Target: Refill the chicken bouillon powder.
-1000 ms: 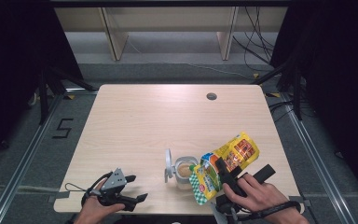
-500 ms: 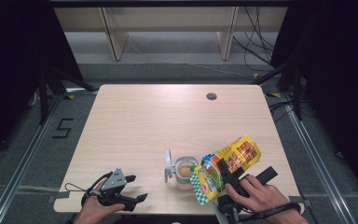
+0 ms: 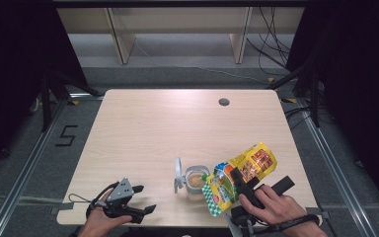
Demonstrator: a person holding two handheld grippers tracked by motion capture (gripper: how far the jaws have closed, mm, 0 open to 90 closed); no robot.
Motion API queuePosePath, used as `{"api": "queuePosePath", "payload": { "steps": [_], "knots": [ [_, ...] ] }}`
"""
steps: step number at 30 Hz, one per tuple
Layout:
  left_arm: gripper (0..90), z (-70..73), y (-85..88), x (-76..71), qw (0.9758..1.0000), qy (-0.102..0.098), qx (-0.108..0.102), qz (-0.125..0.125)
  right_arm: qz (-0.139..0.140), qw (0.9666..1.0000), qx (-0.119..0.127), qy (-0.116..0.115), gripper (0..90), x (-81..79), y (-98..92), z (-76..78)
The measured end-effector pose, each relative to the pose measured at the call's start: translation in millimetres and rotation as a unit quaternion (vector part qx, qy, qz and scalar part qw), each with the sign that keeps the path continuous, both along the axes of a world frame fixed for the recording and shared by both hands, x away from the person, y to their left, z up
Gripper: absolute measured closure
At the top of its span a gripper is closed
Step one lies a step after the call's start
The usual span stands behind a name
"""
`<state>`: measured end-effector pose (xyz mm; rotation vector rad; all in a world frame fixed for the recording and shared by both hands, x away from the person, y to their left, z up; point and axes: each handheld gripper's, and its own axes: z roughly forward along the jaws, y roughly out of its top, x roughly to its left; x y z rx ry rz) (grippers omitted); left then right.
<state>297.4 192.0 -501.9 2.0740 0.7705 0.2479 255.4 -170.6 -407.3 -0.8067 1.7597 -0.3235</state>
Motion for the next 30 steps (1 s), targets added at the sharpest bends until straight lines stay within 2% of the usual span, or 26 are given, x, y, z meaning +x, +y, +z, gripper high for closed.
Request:
{"api": "queuePosePath", "payload": {
  "steps": [5, 7, 11, 12, 14, 18, 24, 26, 27, 30],
  "knots": [
    [19.3, -0.1, -0.1, -0.1, 1.0, -0.001, 0.0, 0.001, 0.005, 1.0, -0.001, -0.005, 68.1, -0.1, -0.3, -0.9],
    [19.3, 0.0, 0.0, -0.1, 1.0, -0.001, 0.0, 0.001, 0.011, 0.9998, -0.014, -0.005, 68.1, 0.5, 1.2, 0.6],
    [19.2, -0.1, -0.2, -0.2, 1.0, -0.001, -0.001, 0.001, 0.002, 1.0, 0.001, -0.007, 68.1, -0.6, 0.2, -0.4],
    [19.3, -0.2, -0.2, -0.1, 1.0, 0.0, -0.001, 0.001, 0.002, 1.0, -0.002, -0.002, 68.1, -0.1, 0.7, 0.3],
    [19.3, -0.3, -0.2, 0.0, 1.0, 0.0, 0.0, 0.0, 0.003, 0.9999, -0.011, -0.008, 68.1, -0.4, 0.3, 0.9],
    [19.3, -0.2, -0.3, -0.1, 1.0, 0.0, 0.0, 0.001, 0.003, 0.9999, 0.01, -0.004, 68.1, -0.6, 0.0, -1.4],
    [19.3, -1.4, -1.6, -0.2, 0.9999, 0.001, -0.01, 0.003, 0.004, 1.0, 0.005, -0.006, 68.1, -0.7, 0.3, -1.1],
    [19.3, -1.0, -1.5, -0.4, 1.0, 0.0, -0.008, 0.002, 0.002, 0.9999, -0.013, -0.004, 68.1, -0.2, 1.5, 1.3],
    [19.3, -1.0, -1.5, -0.4, 1.0, 0.0, -0.008, 0.002, 0.01, 0.9995, -0.031, -0.004, 68.1, 0.7, 2.8, 3.7],
    [19.3, -1.3, -2.1, -0.7, 0.9999, 0.003, -0.014, 0.004, 0.015, 0.9994, -0.028, -0.013, 68.1, 0.9, 2.9, 4.4]
  ]
}}
